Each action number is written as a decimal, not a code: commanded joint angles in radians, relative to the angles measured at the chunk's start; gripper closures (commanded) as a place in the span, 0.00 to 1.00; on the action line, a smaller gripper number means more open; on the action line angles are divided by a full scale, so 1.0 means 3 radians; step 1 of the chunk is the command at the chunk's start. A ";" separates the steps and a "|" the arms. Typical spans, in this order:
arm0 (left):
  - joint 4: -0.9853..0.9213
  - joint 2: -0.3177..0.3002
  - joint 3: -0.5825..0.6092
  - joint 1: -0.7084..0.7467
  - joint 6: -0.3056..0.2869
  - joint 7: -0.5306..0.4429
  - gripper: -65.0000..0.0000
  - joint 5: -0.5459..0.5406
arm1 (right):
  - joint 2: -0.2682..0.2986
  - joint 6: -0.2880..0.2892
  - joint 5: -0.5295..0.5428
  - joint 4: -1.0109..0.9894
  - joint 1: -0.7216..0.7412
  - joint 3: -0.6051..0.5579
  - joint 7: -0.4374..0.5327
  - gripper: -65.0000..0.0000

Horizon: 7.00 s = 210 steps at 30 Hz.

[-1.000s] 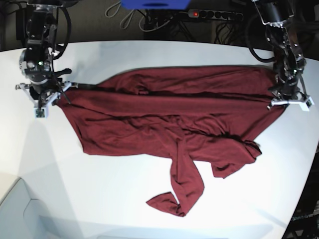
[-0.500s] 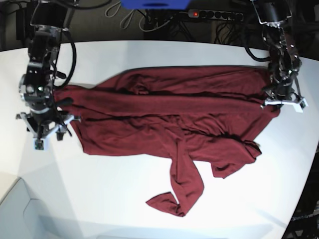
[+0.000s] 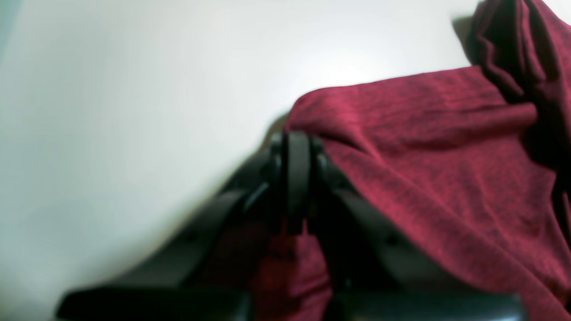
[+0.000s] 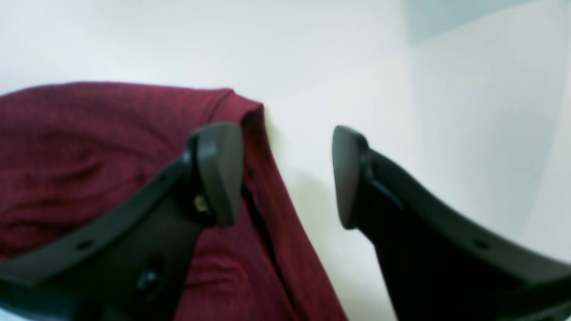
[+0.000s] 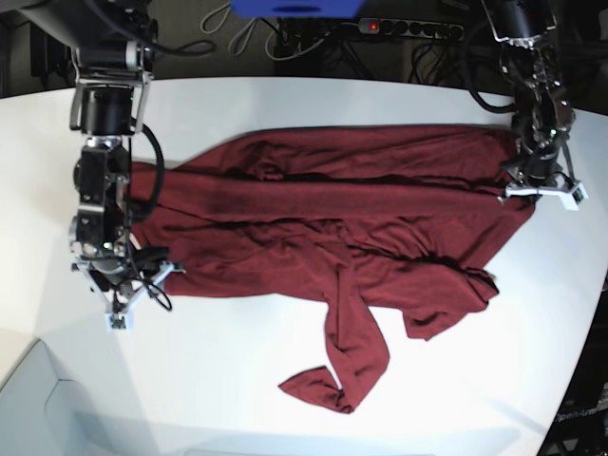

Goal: Layout the t-shirt on the table in an organized manner, then fold the t-shirt properly
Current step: 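Drag the right gripper's held edge toward the shirt's hem, then pull the held shirt edge further with the right gripper, then release, then drag the left gripper's held edge along the shirt toward the hem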

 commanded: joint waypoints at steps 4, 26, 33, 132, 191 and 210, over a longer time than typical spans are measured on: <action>0.0054 -0.0043 -0.0015 -0.0040 0.0006 -0.0019 1.00 0.0001 | 0.0012 -0.0014 0.0001 -0.0057 0.0089 0.0001 0.0206 0.50; 0.0054 0.0044 -0.0015 -0.0050 0.0006 -0.0039 1.00 0.0006 | -0.0121 -0.0009 0.0006 -0.0159 0.0099 -0.0372 0.0334 0.50; 0.0054 0.0044 -0.0015 -0.0050 0.0006 -0.0039 1.00 0.0006 | -0.0105 -0.0014 0.0001 -0.0302 0.0104 -0.0351 0.0472 0.50; -0.0150 0.0187 0.0507 -0.1088 0.0006 -0.0039 0.62 0.0037 | -0.0254 -0.0413 0.0021 0.1539 -0.0807 0.0881 0.0375 0.69; -0.0774 0.0325 0.0942 -0.1963 0.0021 -0.0413 1.00 0.0022 | -0.0341 -0.0413 0.0021 0.1697 -0.1282 0.0886 0.0385 0.69; -0.2565 0.0479 0.1811 -0.3354 0.0037 -0.1456 1.00 0.0042 | -0.0336 -0.0413 0.0021 0.1994 -0.1656 0.0886 0.0406 0.69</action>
